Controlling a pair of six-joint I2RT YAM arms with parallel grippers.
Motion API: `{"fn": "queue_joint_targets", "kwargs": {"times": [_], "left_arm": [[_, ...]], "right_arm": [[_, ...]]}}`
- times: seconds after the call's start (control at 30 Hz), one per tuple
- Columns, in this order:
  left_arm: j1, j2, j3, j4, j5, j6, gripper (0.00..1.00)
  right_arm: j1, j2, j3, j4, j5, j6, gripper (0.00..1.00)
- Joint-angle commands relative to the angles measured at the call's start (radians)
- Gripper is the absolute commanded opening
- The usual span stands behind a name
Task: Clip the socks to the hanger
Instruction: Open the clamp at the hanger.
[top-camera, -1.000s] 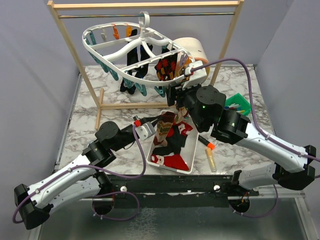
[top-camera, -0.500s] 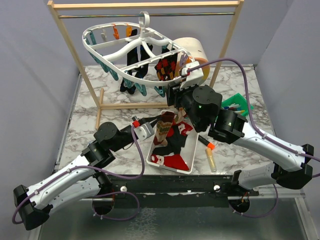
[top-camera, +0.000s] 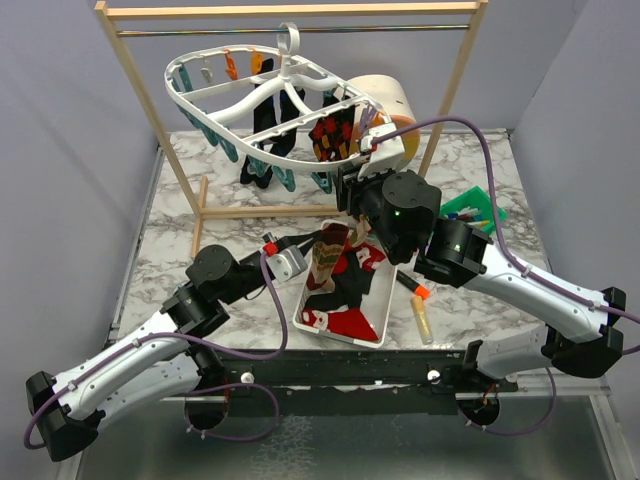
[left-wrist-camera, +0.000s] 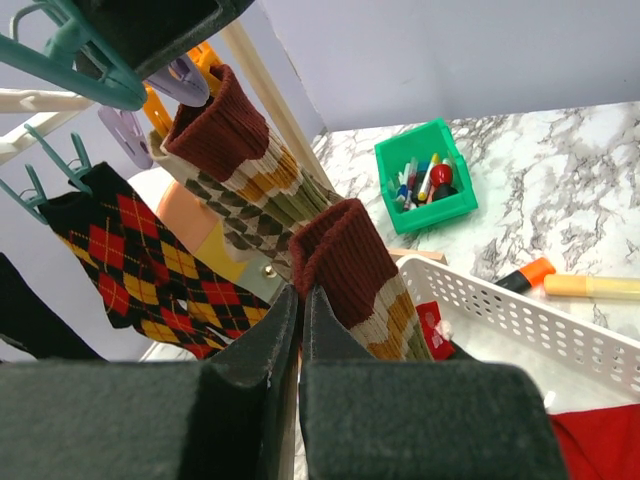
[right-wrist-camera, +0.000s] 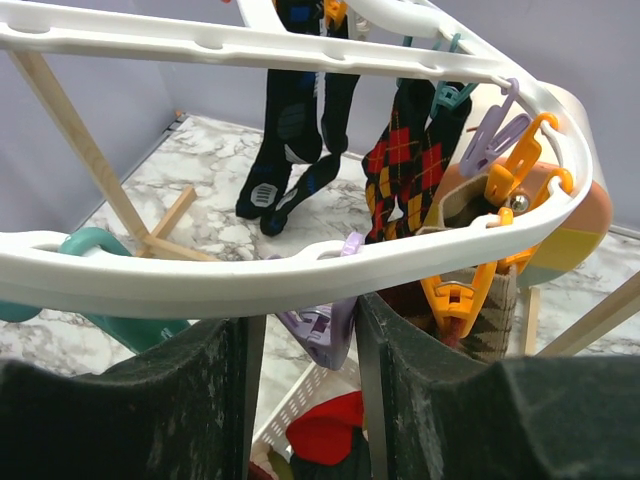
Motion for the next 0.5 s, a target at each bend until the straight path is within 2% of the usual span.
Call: {"fn": "queue_joint_targets", "kwargs": {"times": [0.0, 0.27, 0.47], "left_arm": [[-0.005, -0.012, -0.013, 0.021, -0.010, -0.008, 0.00], [-0.004, -0.011, -0.012, 0.022, -0.008, -0.008, 0.00], [-0.004, -0.003, -0.009, 0.028, -0.009, -0.006, 0.00]], "right_arm": [[0.006, 0.011, 0.022, 0.008, 0.020, -0.001, 0.44], [0.006, 0.006, 0.021, 0.008, 0.014, -0.001, 0.36], [0.006, -0.003, 0.009, 0.010, 0.005, -0.001, 0.17]]}}
